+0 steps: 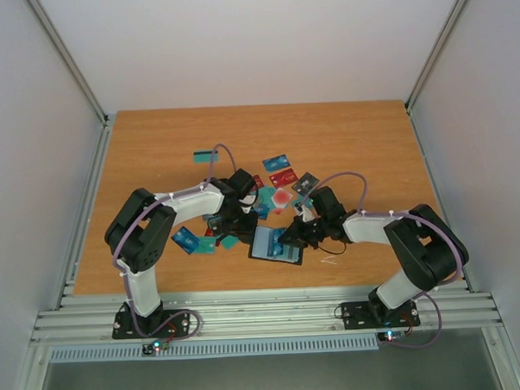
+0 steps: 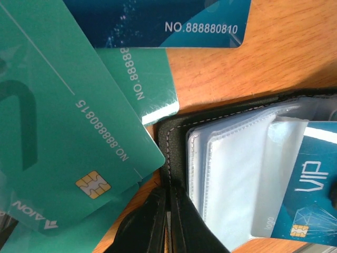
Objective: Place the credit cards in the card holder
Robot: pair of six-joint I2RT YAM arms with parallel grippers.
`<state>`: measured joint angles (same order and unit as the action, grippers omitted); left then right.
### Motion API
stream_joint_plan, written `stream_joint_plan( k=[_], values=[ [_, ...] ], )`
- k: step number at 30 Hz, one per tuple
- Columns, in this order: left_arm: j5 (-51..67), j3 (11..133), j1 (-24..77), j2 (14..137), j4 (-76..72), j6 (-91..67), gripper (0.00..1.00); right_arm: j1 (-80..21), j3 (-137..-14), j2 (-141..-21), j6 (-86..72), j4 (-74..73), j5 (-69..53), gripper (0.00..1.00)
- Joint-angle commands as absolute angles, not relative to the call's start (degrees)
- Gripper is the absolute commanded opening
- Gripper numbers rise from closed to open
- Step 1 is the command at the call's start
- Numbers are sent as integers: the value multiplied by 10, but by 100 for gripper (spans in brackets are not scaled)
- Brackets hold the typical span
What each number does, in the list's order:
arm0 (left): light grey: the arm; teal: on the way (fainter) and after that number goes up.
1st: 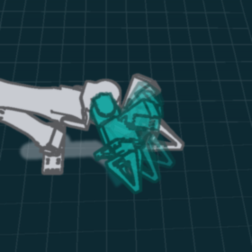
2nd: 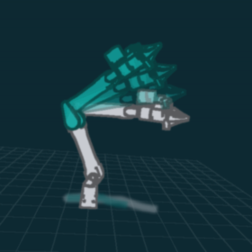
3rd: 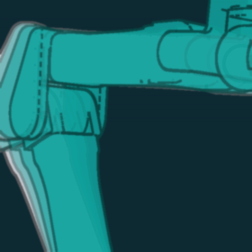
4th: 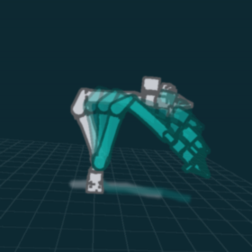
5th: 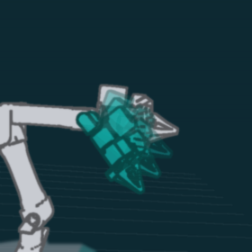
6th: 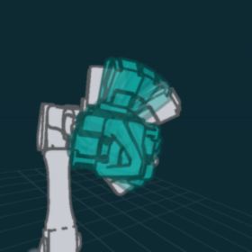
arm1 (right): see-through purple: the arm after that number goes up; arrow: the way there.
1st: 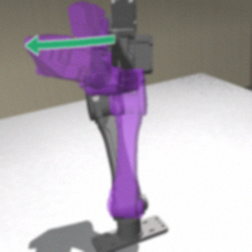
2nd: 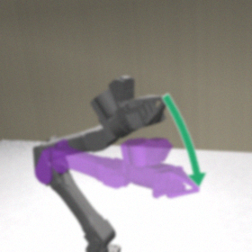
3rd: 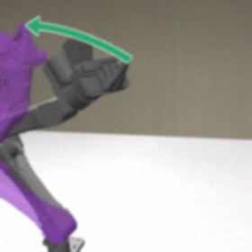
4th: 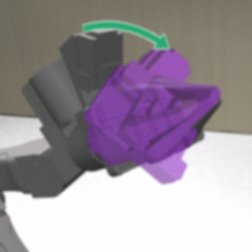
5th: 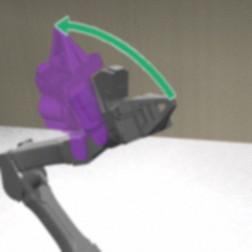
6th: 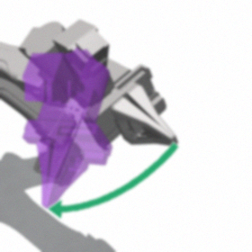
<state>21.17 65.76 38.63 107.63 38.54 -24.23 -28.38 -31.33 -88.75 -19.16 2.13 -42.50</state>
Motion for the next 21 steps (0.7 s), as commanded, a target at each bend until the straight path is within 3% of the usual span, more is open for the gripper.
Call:
stream_joint_plan(
  k=[1, 21],
  values=[
    [219, 627, 398, 1118, 373, -248, 5, -292, -302, -911, -209, 57, -426, 1],
    [229, 630, 398, 1125, 372, -249, 4, -299, -299, -966, -255, 143, -445, 1]
  ],
)
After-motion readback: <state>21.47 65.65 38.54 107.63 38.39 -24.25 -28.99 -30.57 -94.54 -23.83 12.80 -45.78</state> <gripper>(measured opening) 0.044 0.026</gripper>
